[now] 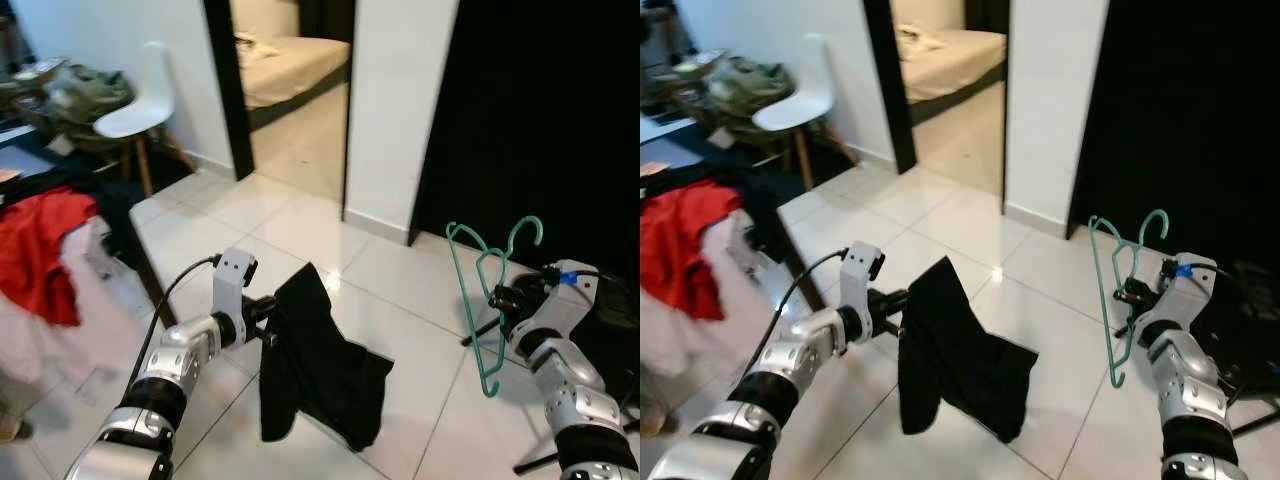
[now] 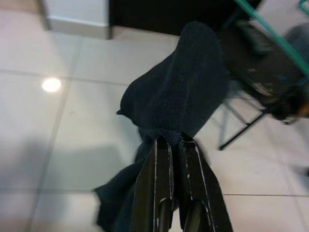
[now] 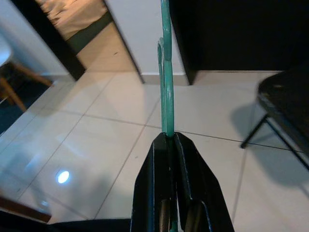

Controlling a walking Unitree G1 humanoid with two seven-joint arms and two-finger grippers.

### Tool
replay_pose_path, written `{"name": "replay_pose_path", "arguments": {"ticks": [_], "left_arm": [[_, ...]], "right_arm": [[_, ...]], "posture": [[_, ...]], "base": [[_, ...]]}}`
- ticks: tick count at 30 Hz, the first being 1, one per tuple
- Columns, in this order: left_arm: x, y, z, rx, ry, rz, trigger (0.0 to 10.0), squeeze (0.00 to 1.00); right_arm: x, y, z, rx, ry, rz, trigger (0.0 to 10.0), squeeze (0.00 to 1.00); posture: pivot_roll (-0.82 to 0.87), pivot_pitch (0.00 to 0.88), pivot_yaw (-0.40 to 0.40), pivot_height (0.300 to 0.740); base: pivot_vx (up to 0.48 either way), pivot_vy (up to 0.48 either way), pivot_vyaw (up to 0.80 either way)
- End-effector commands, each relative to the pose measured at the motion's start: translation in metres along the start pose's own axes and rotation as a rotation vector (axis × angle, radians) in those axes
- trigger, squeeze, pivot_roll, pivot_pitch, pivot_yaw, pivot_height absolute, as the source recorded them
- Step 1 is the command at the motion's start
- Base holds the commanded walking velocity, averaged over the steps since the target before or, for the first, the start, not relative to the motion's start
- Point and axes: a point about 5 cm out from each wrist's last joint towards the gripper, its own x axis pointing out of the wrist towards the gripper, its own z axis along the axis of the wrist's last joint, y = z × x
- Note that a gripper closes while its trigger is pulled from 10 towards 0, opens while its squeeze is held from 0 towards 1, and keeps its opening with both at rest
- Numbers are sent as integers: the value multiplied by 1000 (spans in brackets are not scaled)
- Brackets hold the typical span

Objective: Hang hanger

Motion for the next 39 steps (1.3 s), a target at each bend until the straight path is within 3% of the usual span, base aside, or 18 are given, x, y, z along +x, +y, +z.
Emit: {"name": "replay_pose_path", "arguments": {"ticks": [1,6,9,11,13,15,16,17,20,22,27,32,39], "left_arm": [[-1,4,7,-12,-36,-12,10000,0],[-3,5,6,-15,-37,-16,10000,0],[-11,7,2,75,-39,21,10000,0],[-25,1,-6,112,-65,42,10000,0],[-42,-10,-12,122,-103,74,10000,0],[-58,-21,-16,95,-150,148,10000,0],[-75,-33,-27,76,-157,225,10000,0],[-75,-33,-27,76,-157,225,10000,0],[-106,-56,-47,25,-173,369,10000,0],[-102,-52,-42,8,-245,379,10000,0],[-88,-49,-27,1,-287,317,10000,0],[-86,-54,-25,-44,-287,252,10000,0],[-89,-57,-22,-72,-273,248,10000,0]], "right_arm": [[1,2,-1,-3,6,14,10000,0],[0,2,-2,-7,9,20,10000,0],[-8,11,-11,-105,43,118,10000,0],[-23,24,-18,-271,57,233,10000,0],[-39,36,-24,-338,63,314,10000,0],[-53,44,-31,-336,72,337,10000,0],[-64,52,-36,-332,75,344,10000,0],[-64,52,-36,-332,75,344,10000,0],[-82,68,-42,-349,64,346,10000,0],[-74,62,-40,-296,55,297,10000,0],[-61,51,-33,-173,50,244,10000,0],[-61,53,-33,-163,54,241,10000,0],[-65,54,-31,-145,54,231,10000,0]], "posture": [[-192,0,49,740],[-194,0,56,740],[-203,0,59,740],[-197,0,58,740],[-183,0,50,740],[-166,0,40,740],[-145,0,26,740],[-145,0,26,740],[-131,0,13,740],[-106,0,-4,740],[-98,0,-7,740],[-90,0,-1,740],[-92,0,3,740]], "base": [[0,0,-775],[0,0,-775],[0,0,-775],[0,0,-775],[0,0,-781],[0,0,-788],[0,0,-788],[0,0,-788],[0,0,-788],[0,0,-788],[0,0,-788],[0,0,-788],[0,0,-788]]}}
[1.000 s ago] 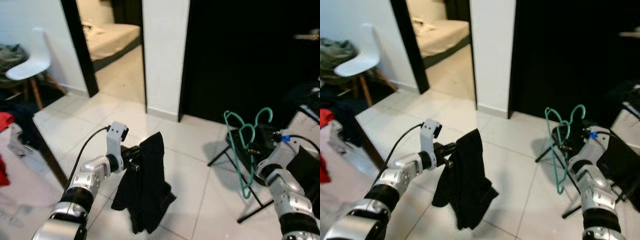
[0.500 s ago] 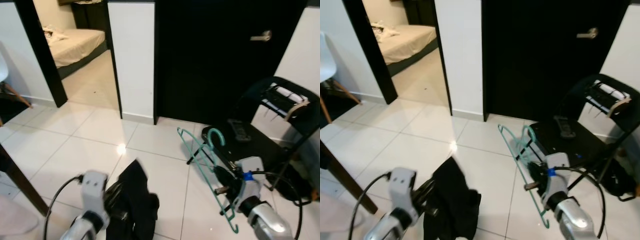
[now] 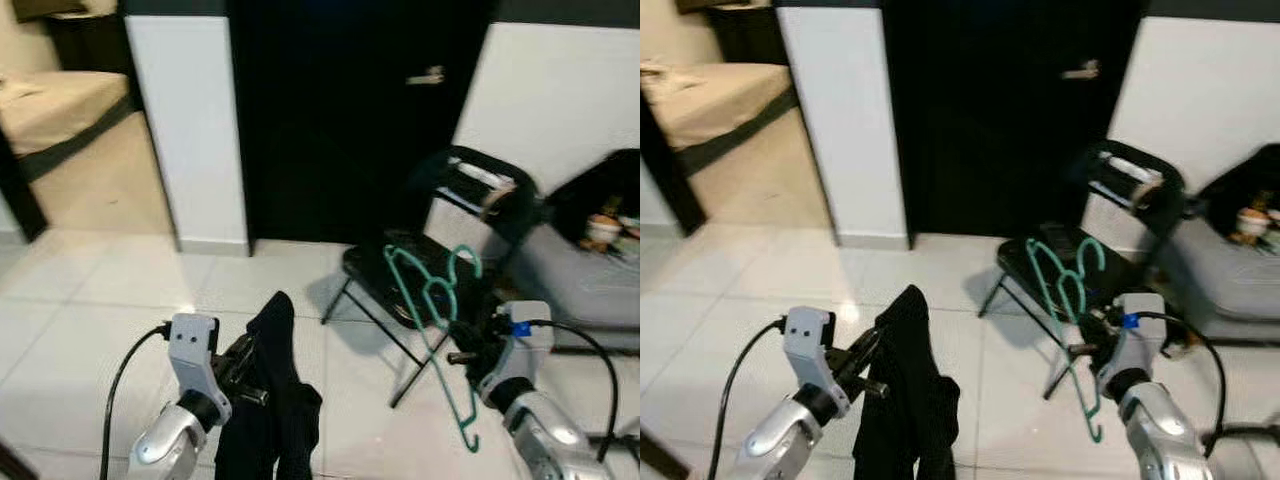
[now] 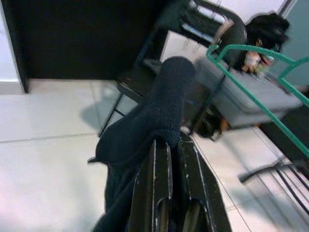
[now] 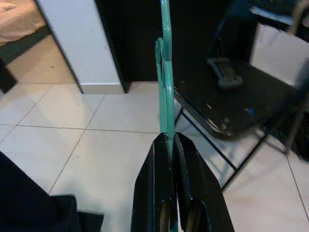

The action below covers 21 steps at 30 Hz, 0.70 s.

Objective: Hang hanger

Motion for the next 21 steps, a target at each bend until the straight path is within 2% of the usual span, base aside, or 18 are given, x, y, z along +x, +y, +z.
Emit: {"name": "replay_pose_path", "arguments": {"ticks": [1,21], "left_arm": [[-2,-2,8,-21,-14,-4,10000,0],[0,1,11,-60,2,-7,10000,0]], "right_arm": [[-2,2,5,19,-5,-4,10000,0],[1,5,8,62,-1,10,10000,0]], "posture": [[-92,0,3,740],[-81,0,6,740]], "base": [[0,0,-788],[0,0,-788]]}}
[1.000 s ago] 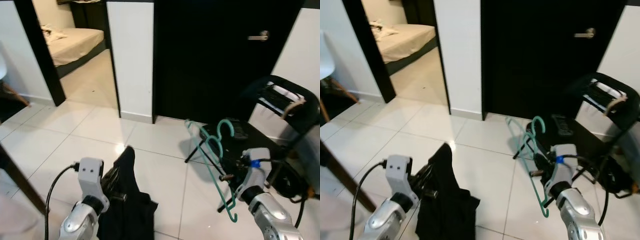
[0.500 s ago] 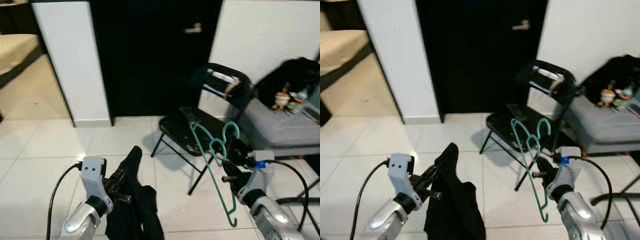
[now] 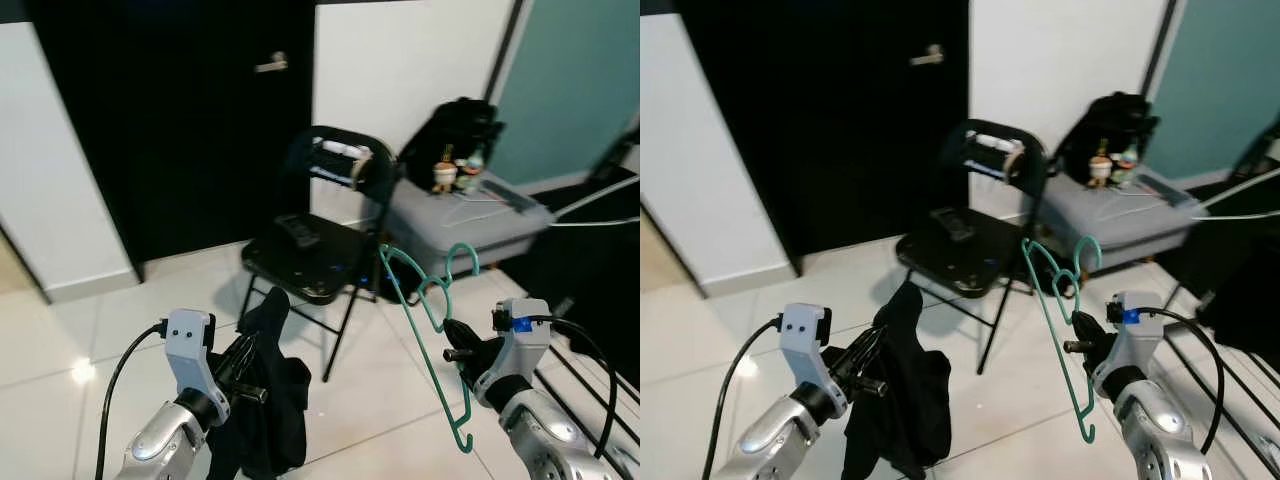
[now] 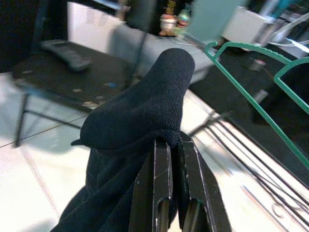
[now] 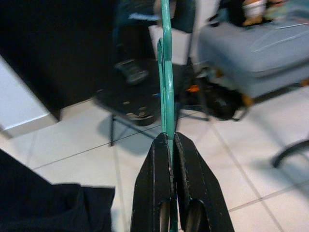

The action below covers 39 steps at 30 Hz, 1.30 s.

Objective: Hang hanger

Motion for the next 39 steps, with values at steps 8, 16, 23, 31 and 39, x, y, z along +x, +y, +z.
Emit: {"name": "replay_pose_path", "arguments": {"ticks": [8,16,23,31,39], "left_arm": [[1,0,8,-12,-23,-14,10000,0],[2,0,8,-17,-21,-14,10000,0],[3,0,7,-19,-21,-13,10000,0],[4,1,7,-24,-18,-16,10000,0],[4,0,3,-40,-7,-30,10000,0]], "right_arm": [[1,1,4,29,-11,6,10000,0],[1,0,4,33,-8,7,10000,0],[1,0,4,34,-7,7,10000,0],[2,-1,4,35,-7,6,10000,0],[2,-1,1,36,2,15,10000,0]], "posture": [[-83,0,8,740],[-83,0,3,740],[-98,0,8,740],[-100,0,9,740],[-107,0,7,740]], "base": [[0,0,-788],[0,0,-788],[0,0,-788],[0,0,-788],[0,0,-788]]}}
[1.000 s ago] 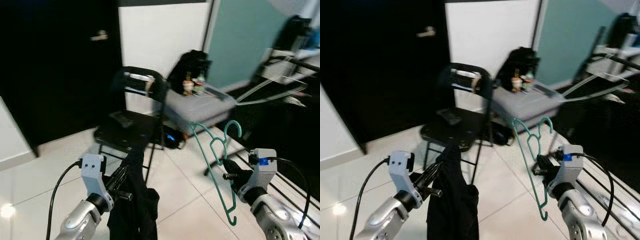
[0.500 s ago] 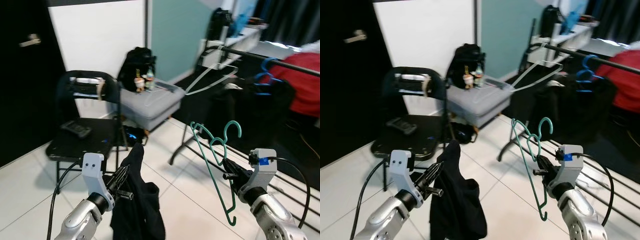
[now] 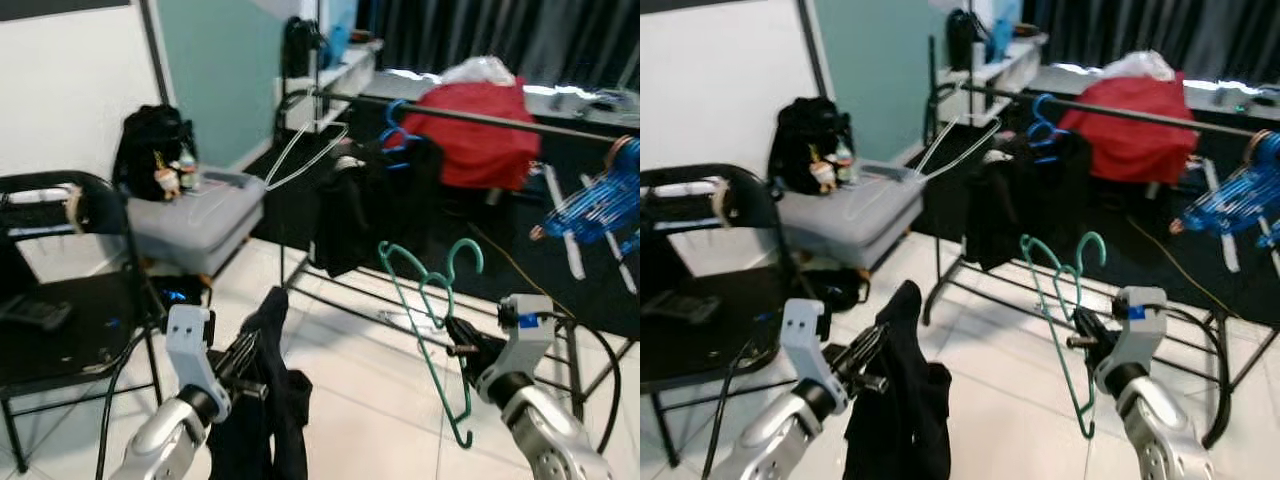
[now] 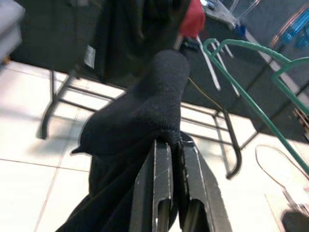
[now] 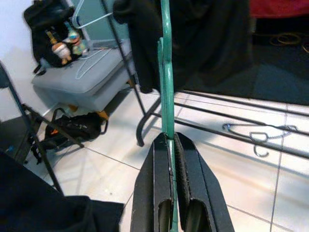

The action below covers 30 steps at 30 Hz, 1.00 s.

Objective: Hang hanger

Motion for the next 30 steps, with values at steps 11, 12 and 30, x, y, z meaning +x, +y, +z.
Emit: {"name": "replay_pose_path", "arguments": {"ticks": [11,12,30], "left_arm": [[13,-4,8,83,41,-159,10000,0],[13,-4,8,83,41,-159,10000,0],[61,-19,140,797,-229,-598,10000,0]], "right_arm": [[0,-4,-4,17,10,-1,10000,0],[0,-4,-4,17,10,-1,10000,0],[-25,-2,59,-2,-207,320,10000,0]], "posture": [[-155,0,16,740],[-155,0,16,740],[-208,0,49,740]], "base": [[0,0,-788],[0,0,-788],[0,0,-795]]}}
